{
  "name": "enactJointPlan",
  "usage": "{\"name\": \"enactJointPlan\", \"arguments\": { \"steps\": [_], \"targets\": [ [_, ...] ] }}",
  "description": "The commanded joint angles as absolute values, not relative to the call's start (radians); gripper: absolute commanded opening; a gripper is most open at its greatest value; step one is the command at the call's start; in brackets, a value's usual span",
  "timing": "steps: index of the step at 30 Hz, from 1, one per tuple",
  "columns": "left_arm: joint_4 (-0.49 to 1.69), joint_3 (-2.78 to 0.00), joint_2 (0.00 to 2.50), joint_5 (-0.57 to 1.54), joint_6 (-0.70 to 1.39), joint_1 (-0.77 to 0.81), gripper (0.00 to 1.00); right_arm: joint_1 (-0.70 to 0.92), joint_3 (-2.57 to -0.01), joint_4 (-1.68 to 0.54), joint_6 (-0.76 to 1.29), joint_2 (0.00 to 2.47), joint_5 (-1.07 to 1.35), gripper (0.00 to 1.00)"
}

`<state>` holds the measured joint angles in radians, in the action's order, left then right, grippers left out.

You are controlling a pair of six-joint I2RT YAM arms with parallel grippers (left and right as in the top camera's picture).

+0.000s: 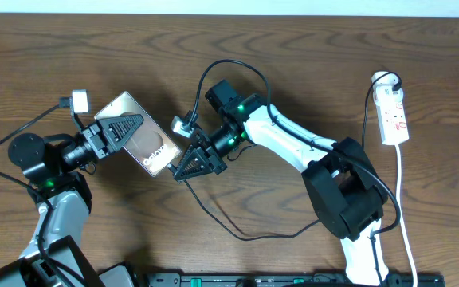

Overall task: Plug charger to phone and switch on socket
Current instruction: 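Hold the plug against the phone port with both grippers still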

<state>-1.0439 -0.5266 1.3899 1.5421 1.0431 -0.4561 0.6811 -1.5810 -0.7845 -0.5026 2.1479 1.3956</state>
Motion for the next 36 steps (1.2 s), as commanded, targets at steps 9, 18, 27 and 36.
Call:
{"name": "enactJointPlan", "arguments": {
  "steps": [9, 18, 27, 36],
  "targets": [
    [-1.049, -0.527, 1.384, 1.571, 1.041, -0.452, 0.07, 0.671, -1.59, -0.778, -0.483, 2.156, 1.428, 0.01],
    [-1.049, -0.527, 1.384, 1.571, 1.041, -0.452, 0.08, 0.671, -1.59, -0.778, -0.475, 2.156, 1.428, 0.01],
    [-1.05, -0.527, 1.384, 1.571, 1.041, -0.452, 0.08, 0.671, -1.59, -0.776, -0.459, 2.156, 1.428, 0.01],
    [-1.05, -0.527, 1.384, 1.571, 1.04, -0.452, 0.07, 0.671, -1.59, -0.774, -0.441, 2.156, 1.428, 0.01]
  ]
}}
